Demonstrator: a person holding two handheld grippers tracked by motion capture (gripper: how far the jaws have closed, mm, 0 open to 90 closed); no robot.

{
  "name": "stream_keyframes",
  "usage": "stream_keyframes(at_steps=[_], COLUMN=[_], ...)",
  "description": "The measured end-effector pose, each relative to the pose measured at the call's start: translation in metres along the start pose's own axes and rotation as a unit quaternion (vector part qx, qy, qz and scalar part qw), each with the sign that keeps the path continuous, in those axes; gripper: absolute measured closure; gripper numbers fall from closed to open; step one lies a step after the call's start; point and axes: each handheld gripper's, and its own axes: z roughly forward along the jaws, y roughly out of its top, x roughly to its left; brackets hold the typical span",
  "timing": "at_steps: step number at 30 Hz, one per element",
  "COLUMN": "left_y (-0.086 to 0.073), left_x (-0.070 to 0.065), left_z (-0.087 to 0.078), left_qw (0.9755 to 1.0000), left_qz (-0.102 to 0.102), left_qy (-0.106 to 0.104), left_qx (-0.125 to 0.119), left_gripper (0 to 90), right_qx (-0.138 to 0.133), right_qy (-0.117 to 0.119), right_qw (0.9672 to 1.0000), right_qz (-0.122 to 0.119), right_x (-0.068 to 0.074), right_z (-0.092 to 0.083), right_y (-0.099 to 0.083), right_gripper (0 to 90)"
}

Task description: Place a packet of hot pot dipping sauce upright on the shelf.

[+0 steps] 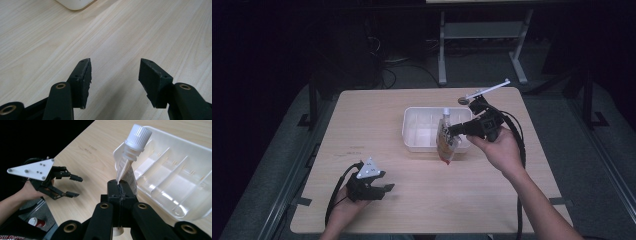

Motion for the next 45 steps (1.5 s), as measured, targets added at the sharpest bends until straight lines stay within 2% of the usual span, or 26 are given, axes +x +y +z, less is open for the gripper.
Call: stream_keyframes(at_steps=[16,27,35,45], left_y=[-0.001,-0.001,-0.001,-0.001], left_x=[0.002,0.003,0.003,0.004], left_z=[-0.002,-0.003,-0.003,-0.003], left_qw=[1.0000,1.0000,0.9999,0.9999], left_qz=[-0.003,-0.004,-0.005,-0.006], left_qy=[0.005,0.005,0.006,0.006], left_qx=[-0.007,-0.007,-0.008,-0.011], left_gripper=[41.4,41.2,40.9,40.4], right_qx=[-0.013,-0.021,-0.017,-0.016], right_qy=[-0.039,-0.075,-0.089,-0.097], right_qw=[0.9991,0.9965,0.9949,0.9935], right_qz=[0.011,0.031,0.044,0.057], right_x=[-0.013,-0.033,-0.046,-0.056], right_z=[-0.008,-0.008,-0.001,0.011], right_y=[0.031,0.050,0.054,0.057], right_gripper=[89.3,89.3,89.3,89.3])
